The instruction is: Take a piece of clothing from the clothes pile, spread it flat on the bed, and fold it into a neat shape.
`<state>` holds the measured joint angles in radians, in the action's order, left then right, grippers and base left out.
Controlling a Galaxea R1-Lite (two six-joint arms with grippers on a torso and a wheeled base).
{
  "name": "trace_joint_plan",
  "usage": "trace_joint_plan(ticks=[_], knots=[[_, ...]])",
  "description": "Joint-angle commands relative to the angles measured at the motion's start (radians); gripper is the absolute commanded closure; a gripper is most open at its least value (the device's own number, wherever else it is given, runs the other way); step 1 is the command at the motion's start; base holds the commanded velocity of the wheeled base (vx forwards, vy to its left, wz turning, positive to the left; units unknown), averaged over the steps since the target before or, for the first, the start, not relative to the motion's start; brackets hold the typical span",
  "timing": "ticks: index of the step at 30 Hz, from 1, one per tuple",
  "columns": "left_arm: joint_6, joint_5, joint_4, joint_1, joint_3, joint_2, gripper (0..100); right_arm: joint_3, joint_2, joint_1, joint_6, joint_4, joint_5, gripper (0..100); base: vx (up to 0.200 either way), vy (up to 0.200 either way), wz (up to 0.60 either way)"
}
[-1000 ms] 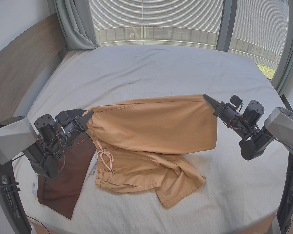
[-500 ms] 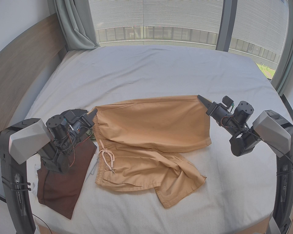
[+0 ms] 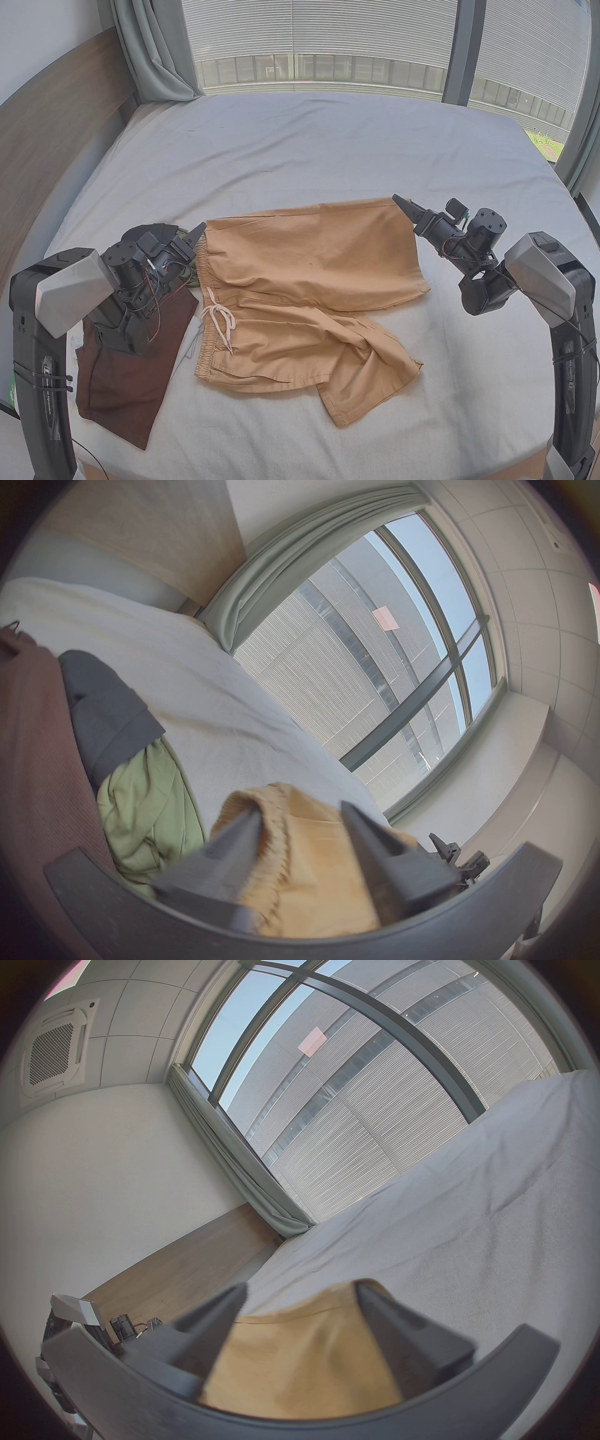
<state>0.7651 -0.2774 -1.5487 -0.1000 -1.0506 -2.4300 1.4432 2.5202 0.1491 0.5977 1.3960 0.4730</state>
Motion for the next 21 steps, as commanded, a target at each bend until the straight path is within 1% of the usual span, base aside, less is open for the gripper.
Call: trace_joint_plan(ticks=[1,5,11,16,17,19,21], knots=[[0.022,0.001,0.001,-0.004,-0.002,-0.014,0,-0.018,0.017,0.001,-0.001,0.005,-0.001,0,0.0,0.0,0.0],[0.022,0.001,0.001,-0.006,0.031,-0.007,0,-0.142,-0.043,0.013,-0.006,0.032,-0.001,0,0.0,0.0,0.0],[0.017,0.0,0.001,-0.004,0.095,0.028,0,-0.234,-0.092,0.029,-0.007,0.072,-0.001,0,0.0,0.0,0.0],[0.01,-0.019,-0.002,-0.006,0.216,0.112,0,-0.343,-0.147,0.052,-0.01,0.113,-0.002,0,0.0,0.0,0.0],[0.0,-0.039,-0.002,-0.006,0.265,0.151,0,-0.383,-0.167,0.061,-0.01,0.13,-0.002,0,0.0,0.0,0.0],[-0.001,-0.046,-0.002,-0.004,0.285,0.166,0,-0.4,-0.175,0.067,-0.01,0.138,-0.002,0,0.0,0.0,0.0],[-0.01,-0.071,-0.002,0.0,0.345,0.215,0,-0.458,-0.21,0.079,-0.013,0.146,-0.002,0,0.0,0.0,0.0]])
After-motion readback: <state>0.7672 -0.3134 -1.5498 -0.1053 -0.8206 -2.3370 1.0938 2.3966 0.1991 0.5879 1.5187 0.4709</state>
